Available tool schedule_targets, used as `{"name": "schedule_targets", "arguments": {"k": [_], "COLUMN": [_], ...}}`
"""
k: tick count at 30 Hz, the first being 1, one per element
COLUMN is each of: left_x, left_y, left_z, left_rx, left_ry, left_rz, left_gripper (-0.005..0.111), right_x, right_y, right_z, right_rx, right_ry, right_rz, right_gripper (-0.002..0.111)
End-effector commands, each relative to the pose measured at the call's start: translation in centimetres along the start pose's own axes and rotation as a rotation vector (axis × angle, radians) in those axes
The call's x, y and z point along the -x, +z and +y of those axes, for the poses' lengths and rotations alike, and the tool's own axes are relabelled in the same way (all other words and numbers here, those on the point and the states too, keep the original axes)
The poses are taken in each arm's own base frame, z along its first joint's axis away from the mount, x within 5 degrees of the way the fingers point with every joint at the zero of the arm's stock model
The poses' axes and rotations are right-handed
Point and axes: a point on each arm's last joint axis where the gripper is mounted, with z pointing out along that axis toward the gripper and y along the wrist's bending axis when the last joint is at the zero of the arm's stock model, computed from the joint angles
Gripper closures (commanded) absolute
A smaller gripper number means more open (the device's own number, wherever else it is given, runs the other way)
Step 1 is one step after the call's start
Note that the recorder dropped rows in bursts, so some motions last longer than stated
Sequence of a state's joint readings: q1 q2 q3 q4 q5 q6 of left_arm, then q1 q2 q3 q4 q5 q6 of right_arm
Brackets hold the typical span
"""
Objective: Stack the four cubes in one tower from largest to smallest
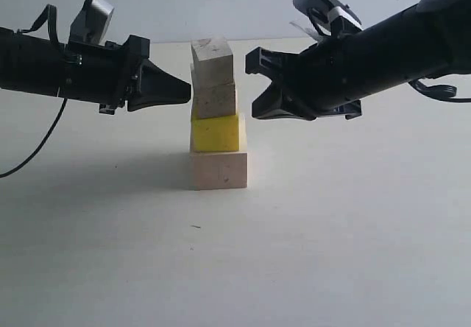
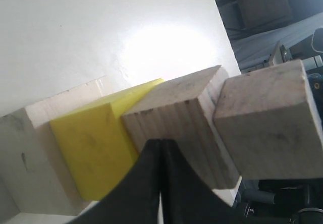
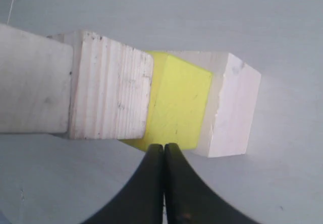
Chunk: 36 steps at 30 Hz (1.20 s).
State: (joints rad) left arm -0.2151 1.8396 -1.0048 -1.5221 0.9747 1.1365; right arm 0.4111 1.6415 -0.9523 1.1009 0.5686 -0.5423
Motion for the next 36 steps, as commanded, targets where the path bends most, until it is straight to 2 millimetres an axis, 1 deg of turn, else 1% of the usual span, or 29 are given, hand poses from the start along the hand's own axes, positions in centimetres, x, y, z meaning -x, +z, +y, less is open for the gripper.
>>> {"name": "schedule_targets", "arguments": {"k": [1, 7, 15, 22, 36], "left_x": [0.3, 0.4, 0.4, 0.3, 0.4], "left_y": [0.1, 0.1, 0.1, 0.1, 0.1], "left_z": [-0.2, -0.2, -0.2, -0.2, -0.3], "left_rx": [0.005, 0.009, 0.009, 0.003, -0.001], "left_ry": [0.015, 0.016, 0.016, 0.016, 0.015], "left_rz": [-0.011, -0.019, -0.019, -0.016, -0.016], "left_gripper": [0.107, 0.107, 0.107, 0.107, 0.107], "right_x": [0.4, 0.7, 0.3, 0.2, 0.3], "right_y": [-0.1, -0.1, -0.1, -0.1, -0.1], "right_z": [-0.2, 0.4, 0.8, 0.9, 1.0], "right_rx": [-0.012, 0.056, 0.102, 0.112, 0.122], "right_ry": [-0.004, -0.031, -0.066, -0.068, -0.126], "right_rz": [-0.039, -0.073, -0.032, -0.022, -0.036], "right_gripper": [0.108, 0.108, 0.108, 0.108, 0.108]}}
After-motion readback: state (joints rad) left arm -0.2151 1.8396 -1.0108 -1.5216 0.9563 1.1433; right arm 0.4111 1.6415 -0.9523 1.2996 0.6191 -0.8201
